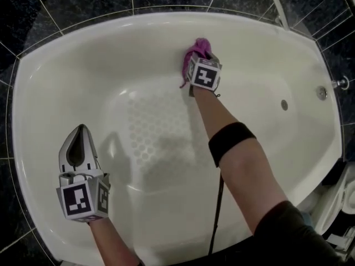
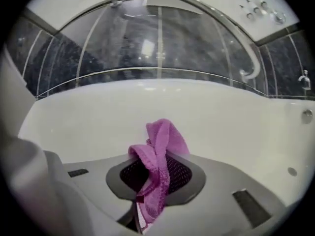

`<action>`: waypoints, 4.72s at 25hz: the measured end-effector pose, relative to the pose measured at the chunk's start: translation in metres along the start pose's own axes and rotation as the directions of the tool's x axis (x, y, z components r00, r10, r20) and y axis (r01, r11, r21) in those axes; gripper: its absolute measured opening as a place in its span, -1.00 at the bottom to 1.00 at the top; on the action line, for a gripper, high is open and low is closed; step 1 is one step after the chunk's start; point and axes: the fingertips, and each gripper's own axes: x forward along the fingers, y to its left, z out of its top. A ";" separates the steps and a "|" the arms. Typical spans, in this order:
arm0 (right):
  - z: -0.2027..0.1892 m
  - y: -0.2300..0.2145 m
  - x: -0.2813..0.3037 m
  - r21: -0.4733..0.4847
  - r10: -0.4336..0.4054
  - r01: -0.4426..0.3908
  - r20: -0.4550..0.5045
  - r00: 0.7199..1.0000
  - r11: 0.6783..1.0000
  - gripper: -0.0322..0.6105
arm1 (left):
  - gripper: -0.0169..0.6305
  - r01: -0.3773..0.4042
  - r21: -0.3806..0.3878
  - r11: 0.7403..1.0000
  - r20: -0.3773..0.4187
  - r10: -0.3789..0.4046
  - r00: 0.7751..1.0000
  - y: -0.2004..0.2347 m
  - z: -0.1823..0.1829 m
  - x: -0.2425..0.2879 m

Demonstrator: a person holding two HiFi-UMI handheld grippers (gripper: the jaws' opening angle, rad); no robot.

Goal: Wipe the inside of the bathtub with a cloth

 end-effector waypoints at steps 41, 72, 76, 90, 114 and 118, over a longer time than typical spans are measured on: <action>-0.036 0.398 -0.040 -0.388 0.625 -0.608 -0.098 0.775 0.693 -0.62 | -0.95 0.017 -0.008 1.000 0.051 -0.016 0.999 -0.009 0.022 0.002; -0.164 -0.068 0.022 -0.009 -0.033 0.031 -0.283 0.958 0.999 -0.62 | -0.95 0.112 0.109 0.988 0.048 -0.118 0.992 -0.056 0.023 0.006; -0.176 0.018 0.035 -0.034 0.122 -0.141 -0.335 0.934 0.989 -0.62 | -0.95 0.093 0.056 0.994 0.046 -0.096 0.994 -0.055 0.026 0.006; -0.196 0.302 -0.023 -0.056 0.551 -0.683 -0.545 0.632 0.728 -0.62 | -0.95 0.000 0.038 0.999 0.097 -0.004 0.995 -0.014 0.043 -0.010; 0.072 0.282 -0.151 -0.175 0.668 -0.658 -0.001 0.744 0.733 -0.62 | -0.95 -0.054 0.097 0.994 0.094 0.045 0.995 0.053 0.034 -0.053; 0.072 0.279 -0.150 -0.201 0.654 -0.642 -0.007 0.756 0.740 -0.62 | -0.95 -0.099 0.079 0.992 0.117 0.090 0.989 0.091 0.038 -0.074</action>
